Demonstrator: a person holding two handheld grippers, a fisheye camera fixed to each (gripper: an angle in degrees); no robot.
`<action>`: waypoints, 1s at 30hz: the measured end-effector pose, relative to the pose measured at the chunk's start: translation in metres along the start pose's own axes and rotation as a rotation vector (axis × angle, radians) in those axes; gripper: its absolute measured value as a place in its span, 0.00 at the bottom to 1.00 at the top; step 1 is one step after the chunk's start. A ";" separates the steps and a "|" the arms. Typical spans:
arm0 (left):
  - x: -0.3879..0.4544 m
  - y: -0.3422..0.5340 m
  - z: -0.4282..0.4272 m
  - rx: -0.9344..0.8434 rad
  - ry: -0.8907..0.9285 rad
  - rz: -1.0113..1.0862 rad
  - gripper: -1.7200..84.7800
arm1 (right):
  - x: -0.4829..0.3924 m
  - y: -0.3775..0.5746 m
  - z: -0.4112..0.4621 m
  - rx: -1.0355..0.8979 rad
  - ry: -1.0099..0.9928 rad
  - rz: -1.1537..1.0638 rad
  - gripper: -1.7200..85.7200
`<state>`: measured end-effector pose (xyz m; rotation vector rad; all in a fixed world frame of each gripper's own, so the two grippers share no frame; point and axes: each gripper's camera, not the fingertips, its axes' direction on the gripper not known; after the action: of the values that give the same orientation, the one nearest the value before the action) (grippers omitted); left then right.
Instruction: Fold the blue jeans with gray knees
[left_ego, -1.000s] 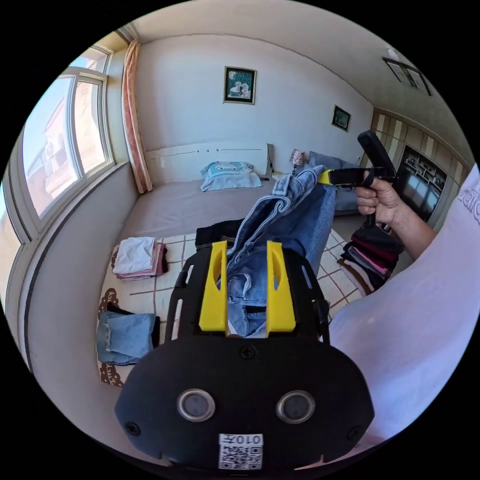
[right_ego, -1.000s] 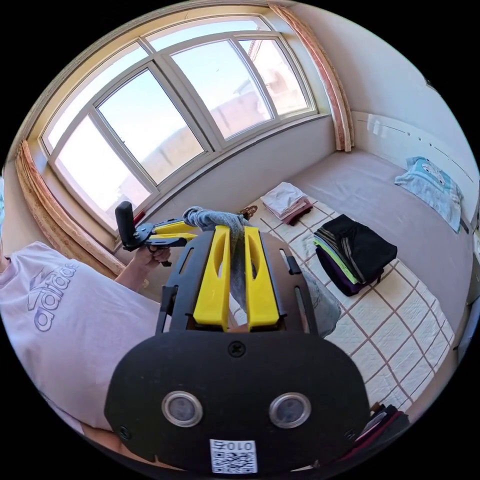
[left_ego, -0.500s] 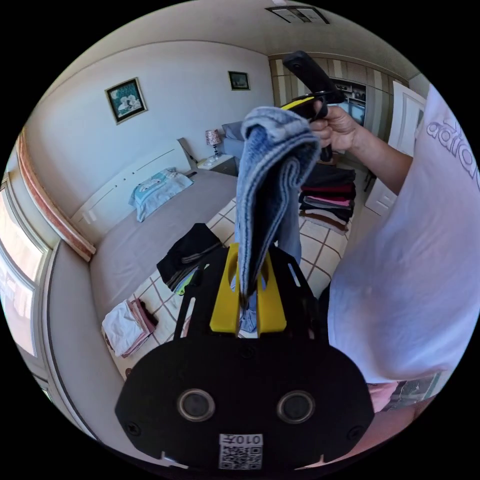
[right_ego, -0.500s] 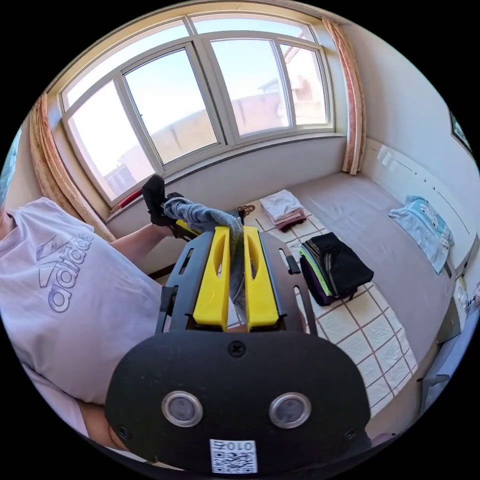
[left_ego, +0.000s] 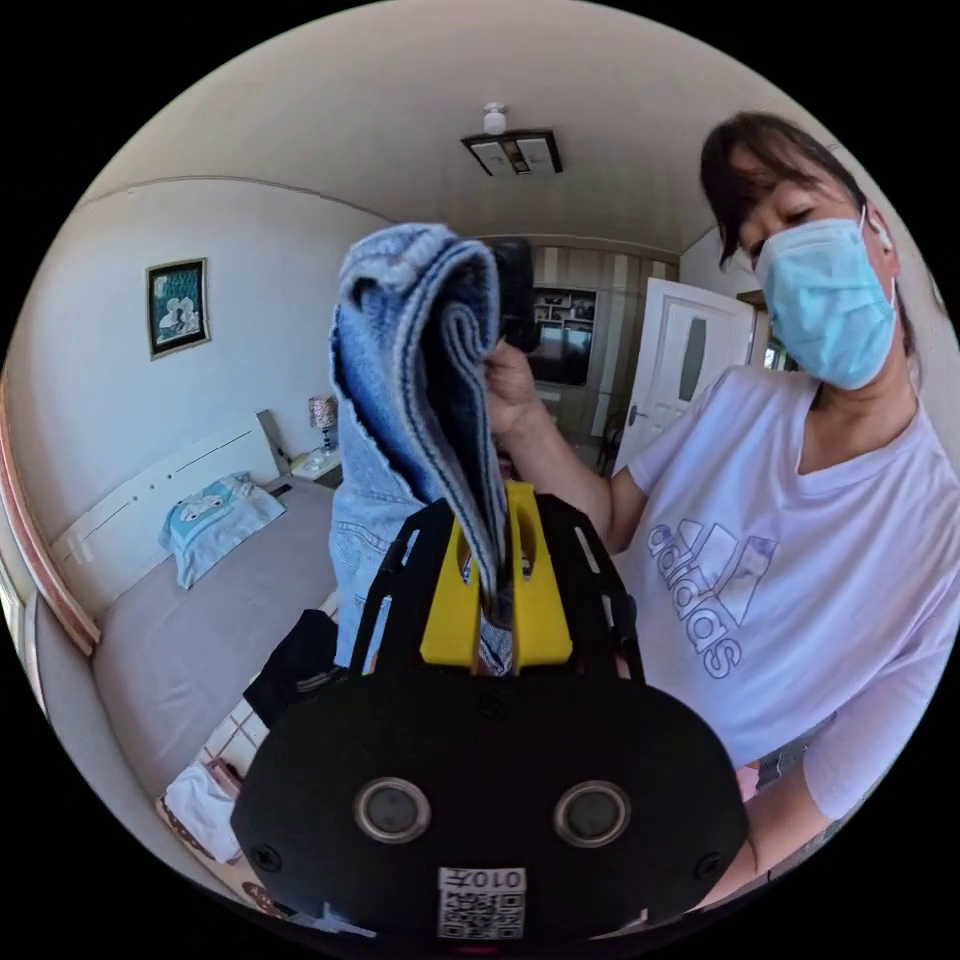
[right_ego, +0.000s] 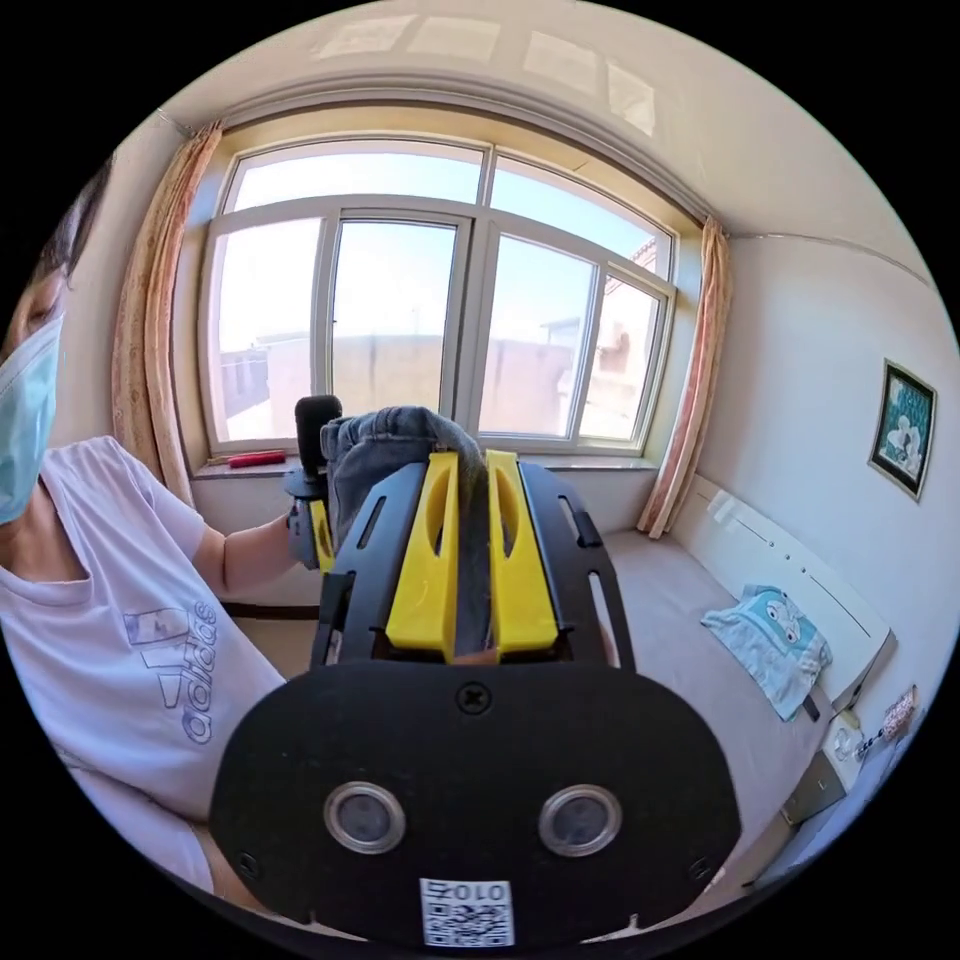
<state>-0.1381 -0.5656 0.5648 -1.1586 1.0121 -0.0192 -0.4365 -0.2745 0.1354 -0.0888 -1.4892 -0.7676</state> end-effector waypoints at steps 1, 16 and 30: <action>-0.010 -0.001 -0.005 0.058 0.077 -0.027 0.12 | 0.003 0.001 0.004 -0.001 0.006 0.001 0.07; -0.164 0.085 0.012 0.447 0.146 -0.854 0.12 | 0.023 0.176 -0.009 -0.067 0.097 0.359 0.23; -0.184 -0.001 0.032 0.588 -0.041 -0.783 0.12 | -0.071 0.300 -0.061 -0.052 0.523 0.481 0.27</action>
<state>-0.2235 -0.4518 0.6865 -0.9300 0.4096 -0.8547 -0.2247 -0.0475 0.1822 -0.2554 -0.8974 -0.3935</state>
